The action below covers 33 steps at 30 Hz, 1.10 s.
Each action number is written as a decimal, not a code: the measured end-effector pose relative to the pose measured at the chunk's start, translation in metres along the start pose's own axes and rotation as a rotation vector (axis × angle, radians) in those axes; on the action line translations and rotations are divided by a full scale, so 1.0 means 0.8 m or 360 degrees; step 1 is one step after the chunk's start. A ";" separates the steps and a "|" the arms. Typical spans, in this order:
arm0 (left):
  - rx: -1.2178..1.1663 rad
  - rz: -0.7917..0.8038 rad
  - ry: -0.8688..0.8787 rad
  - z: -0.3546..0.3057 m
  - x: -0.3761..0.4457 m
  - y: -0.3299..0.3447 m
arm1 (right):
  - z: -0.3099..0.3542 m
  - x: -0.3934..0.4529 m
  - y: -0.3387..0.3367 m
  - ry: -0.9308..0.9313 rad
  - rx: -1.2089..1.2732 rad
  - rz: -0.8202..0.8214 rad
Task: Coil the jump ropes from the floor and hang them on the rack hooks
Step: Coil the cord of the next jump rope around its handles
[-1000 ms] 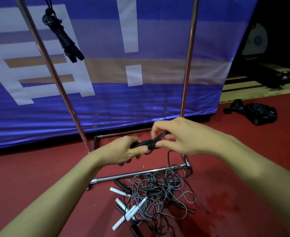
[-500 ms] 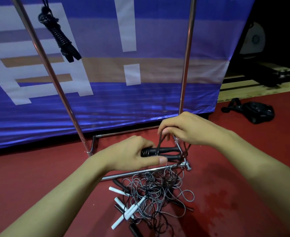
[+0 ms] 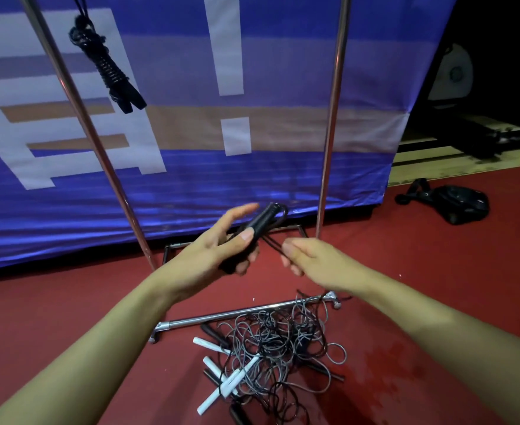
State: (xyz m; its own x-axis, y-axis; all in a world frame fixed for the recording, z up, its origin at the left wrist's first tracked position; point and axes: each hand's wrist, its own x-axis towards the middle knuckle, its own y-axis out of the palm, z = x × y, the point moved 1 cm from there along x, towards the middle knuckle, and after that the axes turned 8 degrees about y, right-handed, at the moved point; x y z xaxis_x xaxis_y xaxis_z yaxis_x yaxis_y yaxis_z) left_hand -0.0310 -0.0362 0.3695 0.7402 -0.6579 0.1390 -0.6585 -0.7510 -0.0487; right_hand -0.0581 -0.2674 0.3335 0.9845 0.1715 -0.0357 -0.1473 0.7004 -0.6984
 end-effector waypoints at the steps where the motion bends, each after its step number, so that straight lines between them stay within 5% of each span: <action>1: -0.0042 -0.0020 -0.0002 0.001 0.002 0.001 | 0.003 -0.001 0.005 0.0034 0.0008 0.0015; 7: -0.0274 -0.0194 -0.0174 0.002 0.013 -0.006 | 0.024 -0.015 -0.007 -0.0211 -0.0207 0.0032; 12: -0.0084 -0.0285 -0.0327 0.002 0.014 -0.001 | 0.048 -0.029 -0.028 -0.0393 -0.0691 -0.0093; 16: 0.0087 -0.0390 -0.0200 0.000 0.014 0.003 | 0.071 -0.040 -0.041 -0.0347 -0.1057 -0.0212; 25: 0.0812 -0.0528 -0.0065 0.019 0.028 -0.008 | 0.081 -0.041 -0.041 -0.0174 -0.1331 -0.0232; 28: 0.1308 -0.0245 0.0057 0.017 0.024 -0.006 | 0.083 -0.039 -0.041 -0.0190 -0.1332 -0.0292; 31: 0.1209 0.0230 -0.0023 0.011 0.019 0.003 | 0.081 -0.034 -0.053 -0.0164 -0.1179 -0.0367; 33: 0.1259 0.0333 -0.0014 0.011 0.021 0.006 | 0.077 -0.031 -0.059 -0.0228 -0.1116 -0.0346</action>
State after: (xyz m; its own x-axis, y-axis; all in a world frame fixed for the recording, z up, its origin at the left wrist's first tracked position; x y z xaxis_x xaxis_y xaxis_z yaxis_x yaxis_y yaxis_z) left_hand -0.0209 -0.0514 0.3627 0.6157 -0.7869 0.0419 -0.4948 -0.4274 -0.7566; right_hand -0.0810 -0.2619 0.4118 0.9554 0.2018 0.2155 0.1917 0.1309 -0.9727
